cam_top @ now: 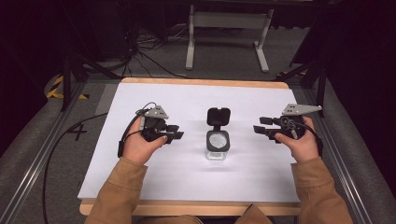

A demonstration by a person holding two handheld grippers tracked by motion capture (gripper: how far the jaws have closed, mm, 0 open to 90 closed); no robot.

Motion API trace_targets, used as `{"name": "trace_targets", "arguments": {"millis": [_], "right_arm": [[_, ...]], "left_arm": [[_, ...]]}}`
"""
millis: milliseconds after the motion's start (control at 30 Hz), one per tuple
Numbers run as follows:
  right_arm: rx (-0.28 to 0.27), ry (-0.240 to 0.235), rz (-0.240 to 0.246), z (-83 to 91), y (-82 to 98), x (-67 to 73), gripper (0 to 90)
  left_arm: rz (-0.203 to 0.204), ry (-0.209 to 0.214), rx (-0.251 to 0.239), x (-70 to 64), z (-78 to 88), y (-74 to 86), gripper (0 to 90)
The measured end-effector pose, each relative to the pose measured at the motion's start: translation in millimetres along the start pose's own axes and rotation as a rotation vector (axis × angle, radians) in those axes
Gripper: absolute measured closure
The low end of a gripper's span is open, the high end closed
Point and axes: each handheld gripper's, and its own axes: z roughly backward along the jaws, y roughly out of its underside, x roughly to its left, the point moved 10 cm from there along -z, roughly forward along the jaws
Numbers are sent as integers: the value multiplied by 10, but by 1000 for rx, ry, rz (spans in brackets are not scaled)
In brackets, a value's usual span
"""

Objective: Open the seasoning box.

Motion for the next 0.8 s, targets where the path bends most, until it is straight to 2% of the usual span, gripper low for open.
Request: {"name": "trace_targets", "arguments": {"millis": [133,200,333,400,467,533,567,633,667,800], "right_arm": [[39,31,-13,-35,141,-175,449],[58,41,-15,-65,213,-244,448],[92,65,-13,-138,358,-377,433],[106,80,-19,-172,421,-430,421],[122,106,-6,-215,492,-498,409],[135,106,-17,-247,549,-526,399],[139,104,-27,-259,567,-532,398],[157,111,-28,-282,618,-565,396],[162,114,-34,-298,646,-581,391],[190,125,-52,-329,742,-632,391]], "left_arm": [[7,-10,-1,184,-40,97,571],[12,-27,-5,270,-53,133,546],[-16,-56,-5,423,-108,214,481],[-13,-72,7,489,-149,270,458],[19,-88,28,556,-184,335,442],[79,-93,65,593,-199,409,432],[106,-100,69,620,-213,439,434],[110,-114,79,670,-222,476,432],[125,-112,91,672,-226,501,428],[132,-115,99,717,-261,559,412]]}}
